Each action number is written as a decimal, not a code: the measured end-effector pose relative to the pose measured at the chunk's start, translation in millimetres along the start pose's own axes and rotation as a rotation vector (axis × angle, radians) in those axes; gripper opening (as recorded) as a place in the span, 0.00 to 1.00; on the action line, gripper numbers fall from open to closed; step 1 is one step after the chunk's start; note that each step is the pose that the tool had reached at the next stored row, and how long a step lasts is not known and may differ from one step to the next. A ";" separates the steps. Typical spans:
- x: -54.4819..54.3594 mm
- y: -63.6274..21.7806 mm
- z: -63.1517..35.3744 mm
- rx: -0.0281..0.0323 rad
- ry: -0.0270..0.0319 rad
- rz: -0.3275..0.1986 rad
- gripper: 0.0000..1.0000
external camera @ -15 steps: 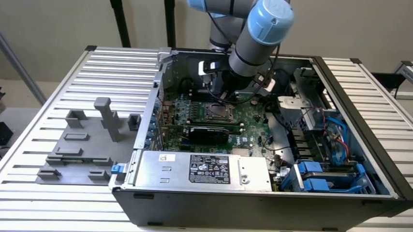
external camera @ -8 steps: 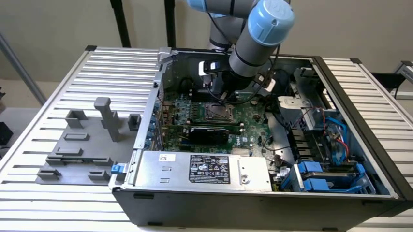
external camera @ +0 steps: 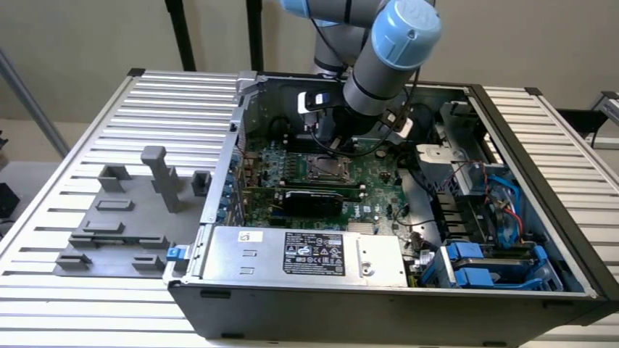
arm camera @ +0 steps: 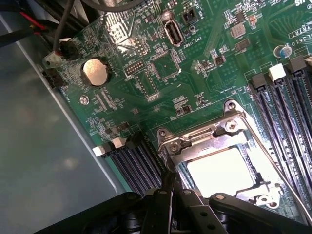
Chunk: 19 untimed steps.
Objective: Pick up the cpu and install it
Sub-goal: 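Install the first cpu locking lever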
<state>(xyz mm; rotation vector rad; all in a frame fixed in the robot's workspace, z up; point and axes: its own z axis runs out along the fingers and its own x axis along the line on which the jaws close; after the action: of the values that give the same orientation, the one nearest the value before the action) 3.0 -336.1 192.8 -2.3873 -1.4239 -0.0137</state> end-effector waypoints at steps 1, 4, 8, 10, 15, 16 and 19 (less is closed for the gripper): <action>0.0 0.0 0.0 0.0000 0.0000 0.000 0.11; 0.0 -0.1 0.0 0.0000 0.0001 0.000 0.11; -1.0 -1.8 0.4 0.0000 0.0000 0.000 0.11; -1.4 -2.9 0.6 0.0000 -0.0001 0.000 0.11; -1.0 -3.5 1.0 0.0001 0.0001 0.000 0.11; -0.9 -3.5 1.0 0.0001 0.0001 0.000 0.11; -0.9 -3.4 1.2 0.0000 0.0001 0.000 0.11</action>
<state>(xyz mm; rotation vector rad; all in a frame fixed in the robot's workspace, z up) -0.6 -335.0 192.6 -2.3873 -1.4238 -0.0138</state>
